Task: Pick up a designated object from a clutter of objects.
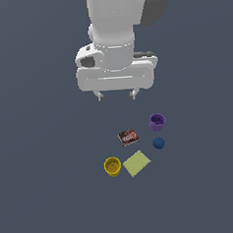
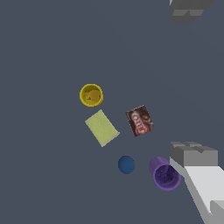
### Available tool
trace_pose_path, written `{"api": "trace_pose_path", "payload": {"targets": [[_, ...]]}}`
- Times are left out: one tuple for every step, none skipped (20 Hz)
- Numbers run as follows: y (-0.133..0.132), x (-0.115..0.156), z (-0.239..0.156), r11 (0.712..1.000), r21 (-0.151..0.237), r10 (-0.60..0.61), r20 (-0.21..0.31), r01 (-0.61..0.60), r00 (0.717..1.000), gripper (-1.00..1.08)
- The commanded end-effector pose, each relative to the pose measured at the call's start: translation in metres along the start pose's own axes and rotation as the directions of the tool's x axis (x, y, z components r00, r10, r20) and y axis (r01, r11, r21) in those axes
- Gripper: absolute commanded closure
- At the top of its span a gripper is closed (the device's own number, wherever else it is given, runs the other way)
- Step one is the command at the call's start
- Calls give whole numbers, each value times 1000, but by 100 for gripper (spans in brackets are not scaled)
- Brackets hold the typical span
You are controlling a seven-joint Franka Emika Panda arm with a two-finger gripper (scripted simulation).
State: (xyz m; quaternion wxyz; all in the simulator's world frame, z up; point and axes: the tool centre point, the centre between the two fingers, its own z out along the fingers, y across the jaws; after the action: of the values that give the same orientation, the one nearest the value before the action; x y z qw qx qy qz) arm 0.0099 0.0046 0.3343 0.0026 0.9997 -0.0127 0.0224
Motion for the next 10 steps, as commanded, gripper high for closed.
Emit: {"api": "trace_pose_path", "payload": {"targets": [[-1,0,5,1000,1,18,1,-18,1000,-92],[-1,1,7,1000,1,28,2,-28,1000,-92],[-2,1,10,999,1,39,2,-39,999,-92],[-3,1,12,999,2,51,3,-51,999,-92],[-3,2,15,998,2,64,3,-64,998,-92],[-4,2,19,997,3,78,4,-78,997,-92],[-5,2,22,996,3,93,4,-93,996,-92],[-6,3,26,994,3,109,5,-109,994,-92],[-6,3,30,992,4,126,6,-126,992,-92],[-7,3,35,990,4,144,7,-144,989,-92]]}}
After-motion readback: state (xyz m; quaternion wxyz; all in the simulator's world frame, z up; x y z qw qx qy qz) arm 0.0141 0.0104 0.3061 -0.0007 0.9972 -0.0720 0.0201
